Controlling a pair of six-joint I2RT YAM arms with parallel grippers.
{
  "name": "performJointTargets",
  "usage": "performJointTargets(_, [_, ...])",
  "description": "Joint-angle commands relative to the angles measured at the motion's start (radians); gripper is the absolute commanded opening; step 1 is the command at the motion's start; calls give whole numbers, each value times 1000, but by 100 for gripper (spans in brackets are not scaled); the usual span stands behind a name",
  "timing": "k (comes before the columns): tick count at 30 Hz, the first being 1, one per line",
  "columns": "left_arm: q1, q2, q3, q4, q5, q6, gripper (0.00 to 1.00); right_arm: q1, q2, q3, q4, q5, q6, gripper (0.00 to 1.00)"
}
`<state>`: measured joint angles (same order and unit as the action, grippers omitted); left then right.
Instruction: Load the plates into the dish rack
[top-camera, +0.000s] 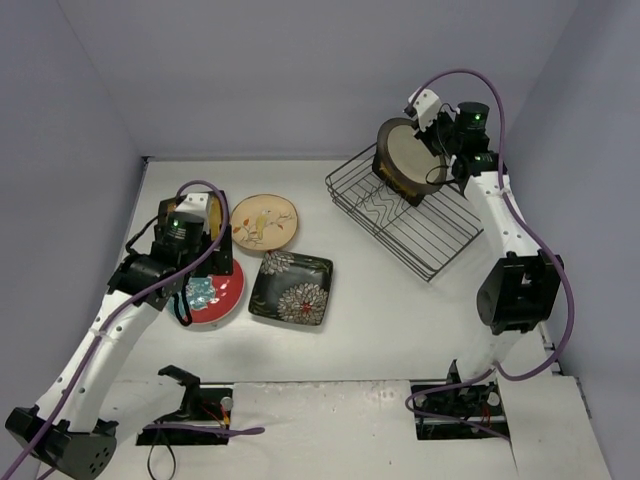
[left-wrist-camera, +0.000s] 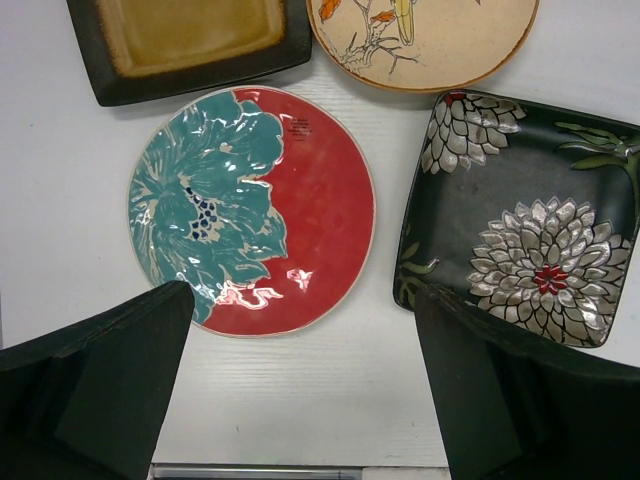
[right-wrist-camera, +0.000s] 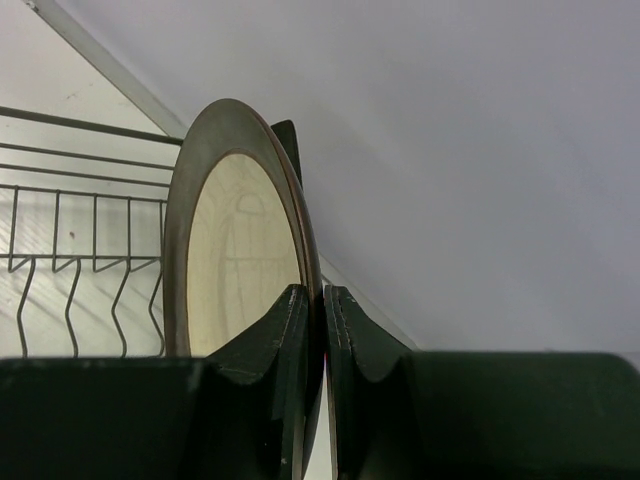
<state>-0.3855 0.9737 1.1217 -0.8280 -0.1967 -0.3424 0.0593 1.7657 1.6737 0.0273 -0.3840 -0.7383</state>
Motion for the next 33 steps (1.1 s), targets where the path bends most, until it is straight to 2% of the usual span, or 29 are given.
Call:
performJointTargets(1, [-3,0,20,50,-24,14,97,-6,-58,73,278,-18,-38,0])
performJointTargets(31, [-3,-23,1,12,-47,3,97,17,60,-46,327,-10,23,0])
performJointTargets(33, [-3,-29,1,7,-47,3,97,17,58,-57,327,-9,40,4])
